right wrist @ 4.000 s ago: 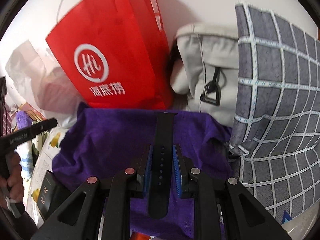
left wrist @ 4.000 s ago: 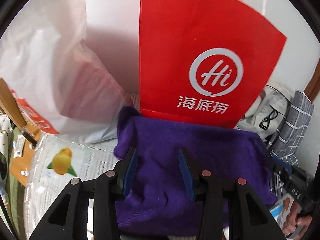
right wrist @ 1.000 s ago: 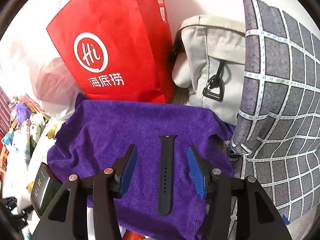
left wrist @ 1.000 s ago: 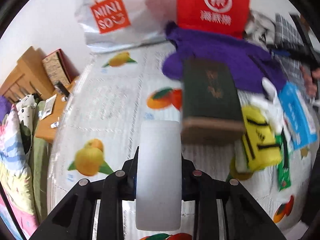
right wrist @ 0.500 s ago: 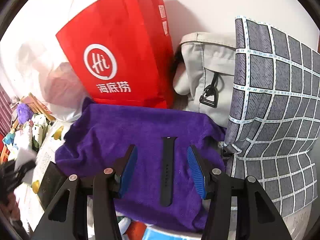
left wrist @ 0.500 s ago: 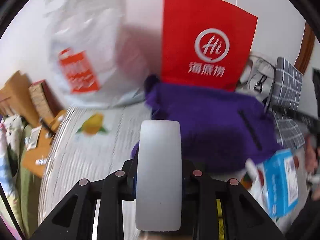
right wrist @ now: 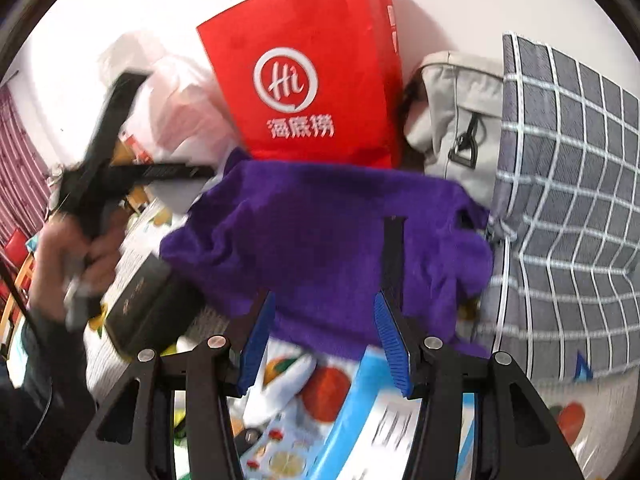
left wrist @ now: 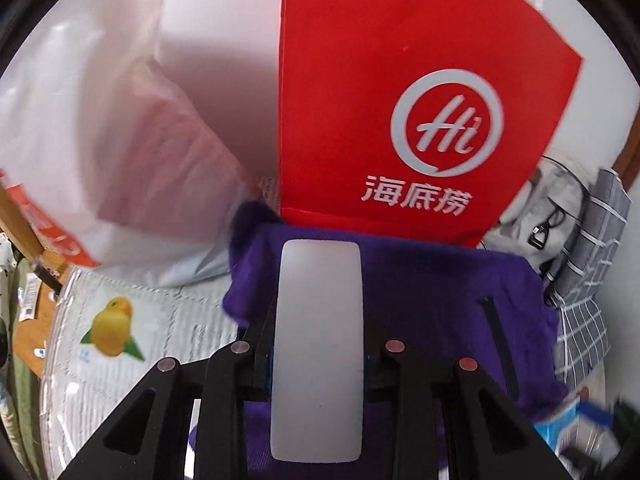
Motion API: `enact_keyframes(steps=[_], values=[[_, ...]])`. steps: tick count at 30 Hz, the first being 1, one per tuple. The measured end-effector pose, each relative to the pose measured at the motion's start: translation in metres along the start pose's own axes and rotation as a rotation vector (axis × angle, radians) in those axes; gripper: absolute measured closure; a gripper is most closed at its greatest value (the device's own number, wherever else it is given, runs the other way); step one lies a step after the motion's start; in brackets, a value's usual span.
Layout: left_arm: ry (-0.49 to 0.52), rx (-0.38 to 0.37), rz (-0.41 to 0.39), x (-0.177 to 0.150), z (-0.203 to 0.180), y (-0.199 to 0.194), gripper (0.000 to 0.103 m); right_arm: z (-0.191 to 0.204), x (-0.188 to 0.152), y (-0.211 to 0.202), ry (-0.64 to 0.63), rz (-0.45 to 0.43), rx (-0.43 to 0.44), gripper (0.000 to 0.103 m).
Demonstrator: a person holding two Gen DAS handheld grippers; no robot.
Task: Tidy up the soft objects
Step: 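Lower the foam block onto the towel and open the left tool while the right tool returns to the items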
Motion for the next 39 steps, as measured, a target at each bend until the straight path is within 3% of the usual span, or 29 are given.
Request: enact_keyframes(steps=[8, 10, 19, 26, 31, 34, 37, 39], values=[[-0.036, -0.022, 0.072, 0.004, -0.006, 0.043, 0.075, 0.022, -0.042, -0.006, -0.005, 0.048, 0.034, 0.051], [-0.005, -0.023, 0.105, 0.001, -0.01, 0.05, 0.075, 0.029, -0.049, -0.003, -0.021, 0.055, 0.036, 0.051], [-0.01, -0.044, 0.139, -0.006, -0.01, 0.062, 0.075, 0.063, -0.075, 0.008, -0.133, 0.128, 0.041, 0.051], [-0.024, -0.054, 0.153, -0.008, -0.01, 0.066, 0.075, 0.064, -0.096, 0.0, -0.203, 0.164, -0.08, 0.051], [-0.013, -0.074, 0.166, -0.01, -0.011, 0.069, 0.074, 0.078, -0.112, 0.006, -0.327, 0.207, -0.155, 0.051], [0.024, -0.065, 0.163, -0.007, -0.019, 0.073, 0.062, 0.084, -0.115, 0.008, -0.397, 0.195, -0.215, 0.054], [0.037, -0.067, 0.13, -0.003, -0.024, 0.065, 0.033, 0.086, -0.117, 0.008, -0.445, 0.19, -0.288, 0.058], [0.044, -0.063, 0.11, 0.0, -0.026, 0.059, 0.024, 0.084, -0.119, 0.01, -0.467, 0.204, -0.318, 0.066]])
Point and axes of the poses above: each gripper's, at about its wrist camera, not at the fingertips, and y roughly the way its jaws point, z to its left, x to its top, the point moved 5 cm from there along y, roughly the way its jaws point, and after that the axes turned 4 degrees about -z, right-handed, at the moved point
